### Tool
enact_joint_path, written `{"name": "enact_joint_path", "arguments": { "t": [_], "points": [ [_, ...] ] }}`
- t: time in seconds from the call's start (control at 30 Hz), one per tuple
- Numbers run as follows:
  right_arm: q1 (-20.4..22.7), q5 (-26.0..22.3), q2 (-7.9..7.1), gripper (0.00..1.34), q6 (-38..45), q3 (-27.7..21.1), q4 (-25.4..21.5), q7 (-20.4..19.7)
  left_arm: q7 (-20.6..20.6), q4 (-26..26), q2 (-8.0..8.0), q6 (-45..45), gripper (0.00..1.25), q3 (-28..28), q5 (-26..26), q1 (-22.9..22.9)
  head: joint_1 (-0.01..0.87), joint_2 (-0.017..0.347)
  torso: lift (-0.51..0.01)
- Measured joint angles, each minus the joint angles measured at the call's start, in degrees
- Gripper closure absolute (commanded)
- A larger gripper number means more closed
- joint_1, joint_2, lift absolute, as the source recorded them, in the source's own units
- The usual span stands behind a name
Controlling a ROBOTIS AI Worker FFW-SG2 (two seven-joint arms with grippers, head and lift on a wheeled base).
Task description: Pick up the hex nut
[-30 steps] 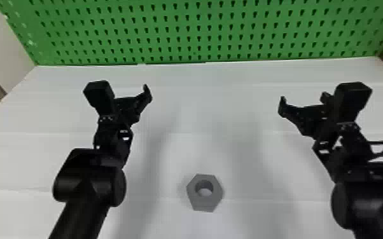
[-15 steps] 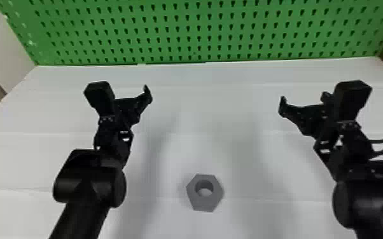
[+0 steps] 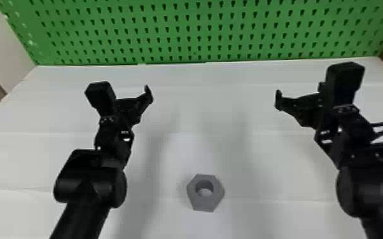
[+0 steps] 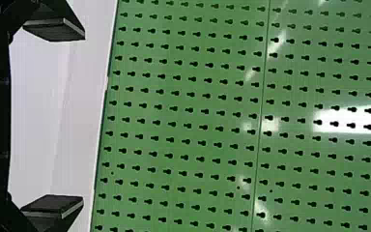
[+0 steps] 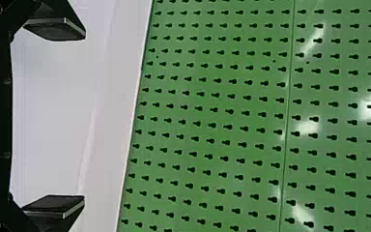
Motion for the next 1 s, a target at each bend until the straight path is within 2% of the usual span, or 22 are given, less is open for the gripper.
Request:
{"name": "enact_joint_path", "arguments": {
  "t": [0.47, 0.77, 1.0],
  "points": [
    [-3.3, 2.7, -0.79, 0.11, 20.5, 3.6, -9.0, 0.0, 0.0, 0.0, 0.01, 0.0, 0.09, -0.1, 0.0, 0.0, 0.785, 0.152, -0.079],
    [-5.7, 2.6, -0.88, 0.11, 32.2, 5.1, -12.1, 0.0, 0.0, 0.0, 0.00, 0.0, 0.09, -0.1, 0.0, -0.1, 0.785, 0.152, -0.079],
    [-8.7, 0.9, -1.96, 0.11, 42.4, 6.8, -13.4, 0.2, 0.0, 0.0, 0.01, 0.0, 0.09, -0.1, -0.1, 0.2, 0.785, 0.152, -0.079]
  ]
}}
